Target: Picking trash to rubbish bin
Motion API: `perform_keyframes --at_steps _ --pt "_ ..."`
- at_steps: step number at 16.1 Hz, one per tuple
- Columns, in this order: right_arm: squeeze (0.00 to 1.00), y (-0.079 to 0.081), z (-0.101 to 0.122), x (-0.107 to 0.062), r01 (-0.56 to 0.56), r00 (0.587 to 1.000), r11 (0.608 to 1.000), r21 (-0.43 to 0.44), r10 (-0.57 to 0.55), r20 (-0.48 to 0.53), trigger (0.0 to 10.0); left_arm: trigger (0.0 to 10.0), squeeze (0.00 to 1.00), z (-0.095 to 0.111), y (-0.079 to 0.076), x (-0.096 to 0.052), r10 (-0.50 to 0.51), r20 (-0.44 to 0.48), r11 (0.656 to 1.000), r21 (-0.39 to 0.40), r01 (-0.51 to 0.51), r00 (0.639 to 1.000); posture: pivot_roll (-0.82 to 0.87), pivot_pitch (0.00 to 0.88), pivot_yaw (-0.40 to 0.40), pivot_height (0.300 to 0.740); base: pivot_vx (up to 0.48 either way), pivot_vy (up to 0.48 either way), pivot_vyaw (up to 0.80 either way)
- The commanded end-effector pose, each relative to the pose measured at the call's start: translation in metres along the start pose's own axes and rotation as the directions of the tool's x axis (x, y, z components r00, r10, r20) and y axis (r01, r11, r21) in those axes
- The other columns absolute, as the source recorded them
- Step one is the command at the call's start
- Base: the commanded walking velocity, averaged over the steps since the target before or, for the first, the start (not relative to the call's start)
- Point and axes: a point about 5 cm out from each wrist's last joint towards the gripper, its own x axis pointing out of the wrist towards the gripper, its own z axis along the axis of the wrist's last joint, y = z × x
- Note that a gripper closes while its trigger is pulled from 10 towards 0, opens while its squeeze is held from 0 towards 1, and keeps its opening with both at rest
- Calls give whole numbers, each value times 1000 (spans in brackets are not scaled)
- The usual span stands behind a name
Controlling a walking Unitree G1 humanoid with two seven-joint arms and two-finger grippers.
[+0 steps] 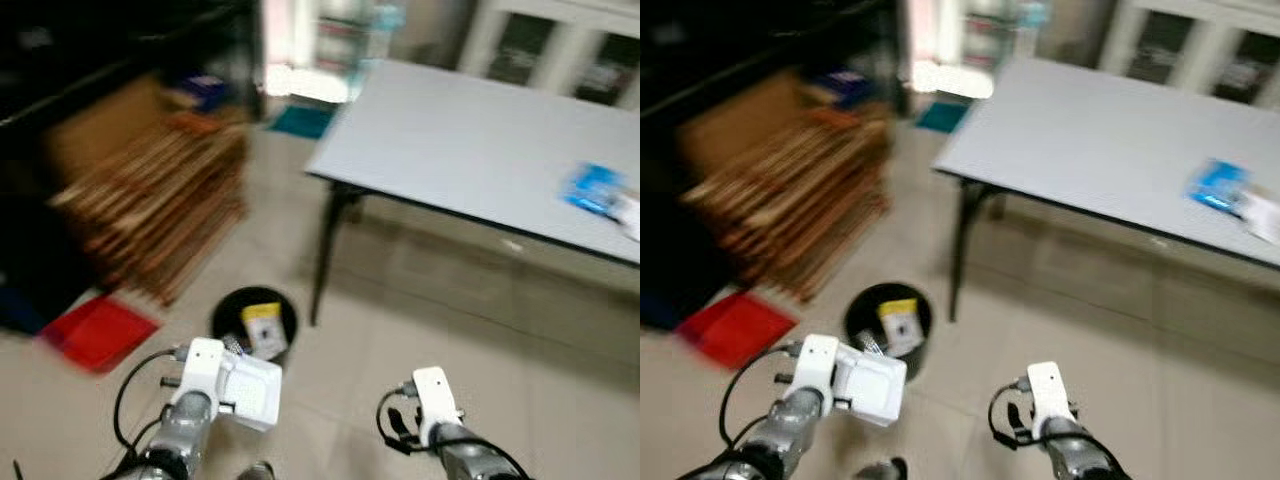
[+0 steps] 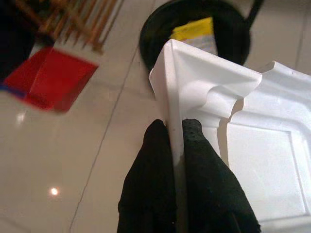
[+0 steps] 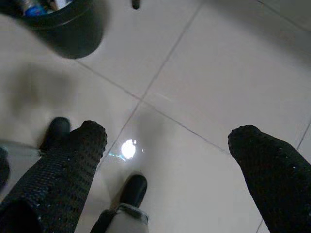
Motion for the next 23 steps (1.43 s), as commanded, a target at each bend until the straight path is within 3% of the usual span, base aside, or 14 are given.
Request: perform_keyframes --at_steps 1,7,10,23 --pt "0 1 -1 0 -2 1000 1000 -9 2 -11 10000 10000 0 -2 1 0 7 -10 1000 -8 -7 1000 25 46 -89 740 0 0 800" --pt "0 2 -1 0 -7 1000 1000 -13 7 -6 10000 10000 0 -2 -1 -1 -5 -4 1000 -24 5 1000 27 46 -93 740 0 0 756" --pt "0 2 4 1 0 1000 999 43 -1 24 10000 10000 0 -2 0 0 1 -9 1000 -13 -1 1000 26 46 -92 740 0 0 0" --pt "0 4 9 2 0 999 999 38 -2 43 10000 10000 0 -1 2 0 12 -16 1000 0 -12 1000 31 46 -92 740 355 0 -139"
